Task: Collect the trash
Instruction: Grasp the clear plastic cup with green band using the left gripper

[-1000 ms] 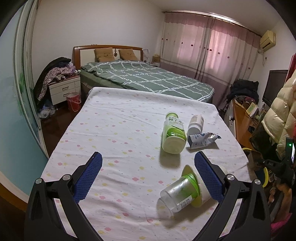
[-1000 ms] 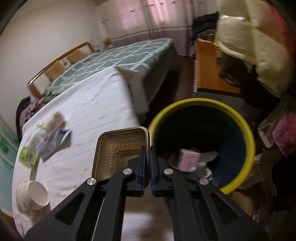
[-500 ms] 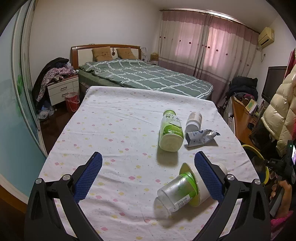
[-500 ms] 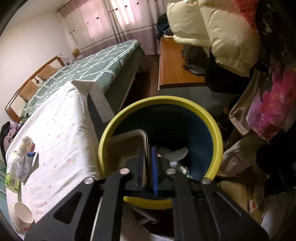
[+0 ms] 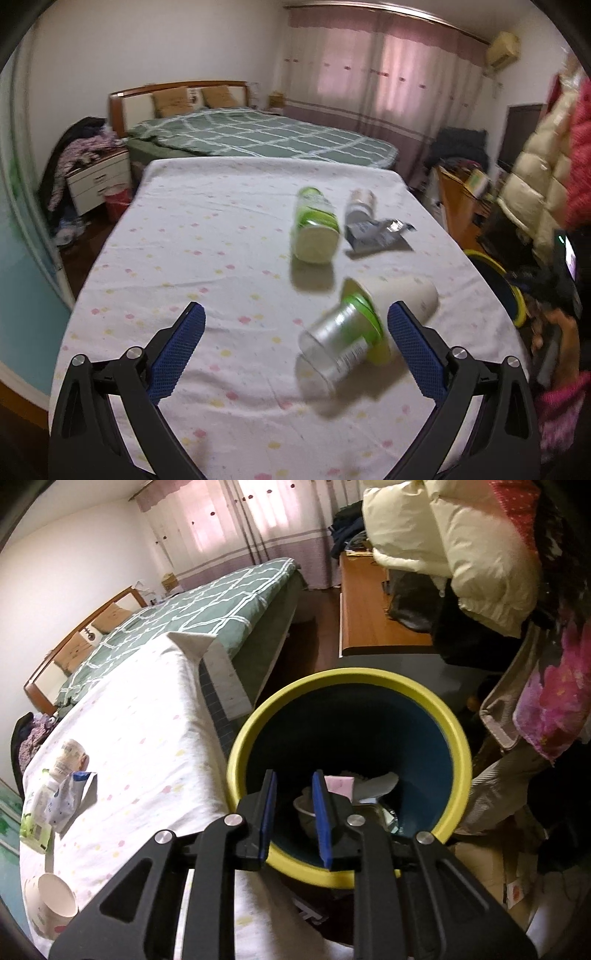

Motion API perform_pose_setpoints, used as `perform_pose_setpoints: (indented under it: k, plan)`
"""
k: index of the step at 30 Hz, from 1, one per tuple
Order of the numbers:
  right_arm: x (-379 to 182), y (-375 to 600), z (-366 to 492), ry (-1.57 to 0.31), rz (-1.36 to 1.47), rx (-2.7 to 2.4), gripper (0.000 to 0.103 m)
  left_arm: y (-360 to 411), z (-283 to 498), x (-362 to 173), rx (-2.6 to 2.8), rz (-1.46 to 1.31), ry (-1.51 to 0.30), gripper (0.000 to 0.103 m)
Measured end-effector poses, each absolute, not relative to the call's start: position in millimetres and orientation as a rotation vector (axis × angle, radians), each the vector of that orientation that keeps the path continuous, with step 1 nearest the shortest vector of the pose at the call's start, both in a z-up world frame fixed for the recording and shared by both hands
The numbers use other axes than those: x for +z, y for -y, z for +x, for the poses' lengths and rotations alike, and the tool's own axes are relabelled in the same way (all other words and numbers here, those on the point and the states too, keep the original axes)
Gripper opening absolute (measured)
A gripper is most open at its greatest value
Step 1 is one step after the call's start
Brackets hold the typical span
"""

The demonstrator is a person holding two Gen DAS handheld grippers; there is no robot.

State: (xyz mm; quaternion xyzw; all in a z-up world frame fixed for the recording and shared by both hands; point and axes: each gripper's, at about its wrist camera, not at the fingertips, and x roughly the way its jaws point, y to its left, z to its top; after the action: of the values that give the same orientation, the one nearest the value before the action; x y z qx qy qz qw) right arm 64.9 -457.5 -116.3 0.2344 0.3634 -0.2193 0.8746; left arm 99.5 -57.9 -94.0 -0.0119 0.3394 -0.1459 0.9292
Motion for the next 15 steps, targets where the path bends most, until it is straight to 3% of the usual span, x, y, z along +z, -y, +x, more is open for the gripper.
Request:
perform_pose_setpoints:
  k: [15]
  plan:
    - [-110.9, 442.6, 65.5, -0.752, 0.489, -0.411, 0.020, 86.7, 115.5, -143.2, -0.425, 0.093, -0.810, 0.081]
